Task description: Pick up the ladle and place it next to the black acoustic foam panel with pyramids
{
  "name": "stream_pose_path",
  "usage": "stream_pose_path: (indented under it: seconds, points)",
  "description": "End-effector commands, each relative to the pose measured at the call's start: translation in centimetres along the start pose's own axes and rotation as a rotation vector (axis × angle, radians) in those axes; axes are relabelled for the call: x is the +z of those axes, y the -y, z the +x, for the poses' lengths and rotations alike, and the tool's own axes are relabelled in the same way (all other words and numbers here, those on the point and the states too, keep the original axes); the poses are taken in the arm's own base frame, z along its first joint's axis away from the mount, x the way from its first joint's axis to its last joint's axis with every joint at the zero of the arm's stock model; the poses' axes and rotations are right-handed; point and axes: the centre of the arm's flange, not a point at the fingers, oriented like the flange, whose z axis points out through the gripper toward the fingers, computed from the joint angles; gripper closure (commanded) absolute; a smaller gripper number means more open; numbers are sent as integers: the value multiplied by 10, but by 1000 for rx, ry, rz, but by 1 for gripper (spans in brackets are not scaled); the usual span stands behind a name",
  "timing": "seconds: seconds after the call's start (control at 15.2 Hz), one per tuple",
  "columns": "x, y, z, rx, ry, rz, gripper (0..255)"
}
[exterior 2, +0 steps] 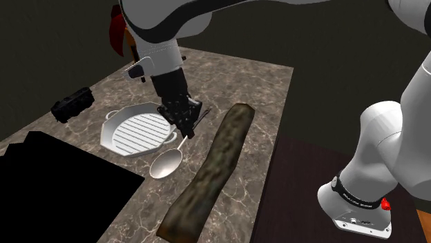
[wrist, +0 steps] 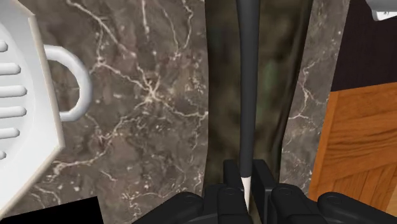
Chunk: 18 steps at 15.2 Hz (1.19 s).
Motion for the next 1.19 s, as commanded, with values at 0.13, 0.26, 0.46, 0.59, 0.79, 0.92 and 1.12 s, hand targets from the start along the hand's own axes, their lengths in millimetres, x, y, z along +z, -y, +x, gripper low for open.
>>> stream_pose_path:
  seconds: [0.13,0.26,0.46,0.59,0.79,0.92,1.12]
  points:
    - [12,1,50,1,0,0,255]
    - [18,2,75,1,0,0,255]
    - [27,2,114,1,0,0,255]
    - [33,3,140,1,0,0,255]
    - [42,3,178,1,0,0,255]
    - [48,4,204,1,0,0,255]
    - [57,4,242,1,0,0,255]
